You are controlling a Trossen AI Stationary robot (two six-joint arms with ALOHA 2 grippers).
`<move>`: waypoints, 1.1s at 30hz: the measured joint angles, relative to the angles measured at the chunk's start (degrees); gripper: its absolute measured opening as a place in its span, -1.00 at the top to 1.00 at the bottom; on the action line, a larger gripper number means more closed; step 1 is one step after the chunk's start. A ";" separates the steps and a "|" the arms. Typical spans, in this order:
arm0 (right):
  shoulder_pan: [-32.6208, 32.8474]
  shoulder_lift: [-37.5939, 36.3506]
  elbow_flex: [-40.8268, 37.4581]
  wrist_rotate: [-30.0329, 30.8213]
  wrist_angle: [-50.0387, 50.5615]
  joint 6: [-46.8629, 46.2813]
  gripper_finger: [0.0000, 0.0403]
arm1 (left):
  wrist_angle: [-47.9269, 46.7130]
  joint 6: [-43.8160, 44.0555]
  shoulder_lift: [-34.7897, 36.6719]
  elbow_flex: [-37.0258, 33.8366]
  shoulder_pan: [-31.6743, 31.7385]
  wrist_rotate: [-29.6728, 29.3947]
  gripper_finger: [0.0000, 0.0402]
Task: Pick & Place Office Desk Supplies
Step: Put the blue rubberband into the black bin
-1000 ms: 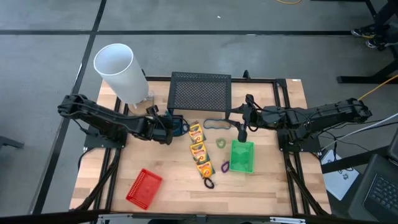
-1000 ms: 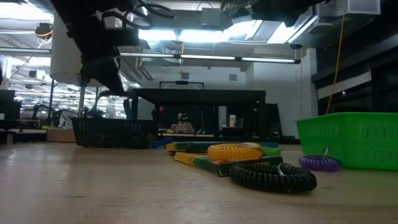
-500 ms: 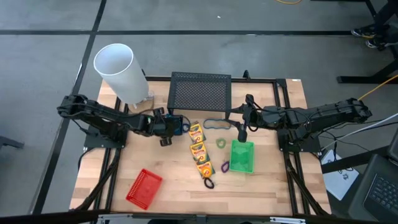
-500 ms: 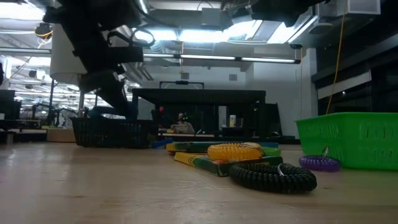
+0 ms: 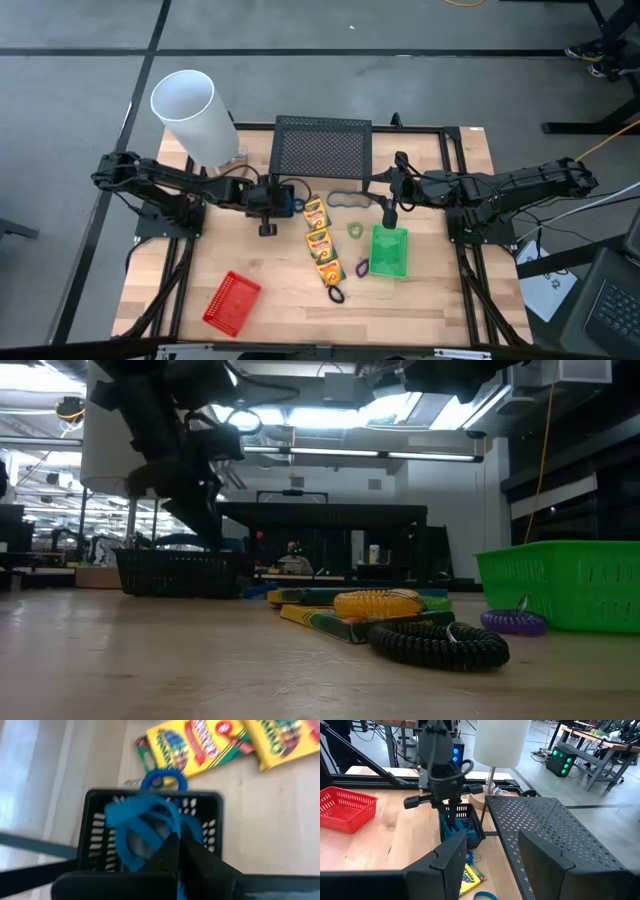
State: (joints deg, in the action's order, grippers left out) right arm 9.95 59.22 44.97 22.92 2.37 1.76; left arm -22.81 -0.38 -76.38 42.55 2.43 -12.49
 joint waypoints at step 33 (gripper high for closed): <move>0.01 0.01 0.00 0.17 0.00 0.02 0.10 | -13.19 4.15 0.00 0.00 7.86 0.00 0.72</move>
State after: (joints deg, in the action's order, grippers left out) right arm 9.96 59.23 44.97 23.09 2.37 1.78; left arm -36.00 3.77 -76.38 42.54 10.28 -12.49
